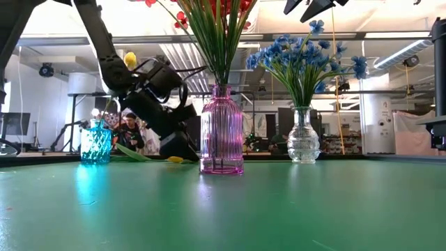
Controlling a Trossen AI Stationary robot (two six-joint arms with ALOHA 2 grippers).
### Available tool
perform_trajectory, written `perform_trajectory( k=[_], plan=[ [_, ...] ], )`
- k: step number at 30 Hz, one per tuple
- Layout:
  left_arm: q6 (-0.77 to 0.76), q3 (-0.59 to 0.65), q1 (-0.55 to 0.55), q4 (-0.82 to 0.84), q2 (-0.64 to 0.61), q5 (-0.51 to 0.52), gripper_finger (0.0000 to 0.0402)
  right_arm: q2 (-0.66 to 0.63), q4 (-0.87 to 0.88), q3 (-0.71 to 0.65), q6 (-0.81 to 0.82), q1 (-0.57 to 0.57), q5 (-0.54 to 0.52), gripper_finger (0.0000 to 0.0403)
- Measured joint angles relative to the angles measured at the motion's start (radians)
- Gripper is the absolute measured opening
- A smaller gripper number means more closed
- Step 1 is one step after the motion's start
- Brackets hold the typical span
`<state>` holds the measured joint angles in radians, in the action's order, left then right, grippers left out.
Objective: Sort flowers into vase by color
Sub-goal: Put the right yellow flower into the blue vase
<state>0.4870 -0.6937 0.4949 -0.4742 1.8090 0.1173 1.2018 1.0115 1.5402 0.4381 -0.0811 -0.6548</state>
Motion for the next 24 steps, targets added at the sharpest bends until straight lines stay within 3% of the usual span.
perform_trajectory(
  k=[6,11,24],
  plan=[
    [-0.004,0.000,0.034,-0.004,0.016,-0.014,0.0236,0.000,0.000,0.000,0.000,0.000,0.000,0.0316],
    [-0.027,0.000,0.042,-0.005,0.030,-0.056,0.0202,0.000,-0.001,0.000,0.000,0.000,0.000,0.0312],
    [-0.052,-0.001,0.044,0.000,0.029,-0.003,0.0042,0.000,-0.003,0.000,0.000,0.000,0.000,0.0315]
  ],
)
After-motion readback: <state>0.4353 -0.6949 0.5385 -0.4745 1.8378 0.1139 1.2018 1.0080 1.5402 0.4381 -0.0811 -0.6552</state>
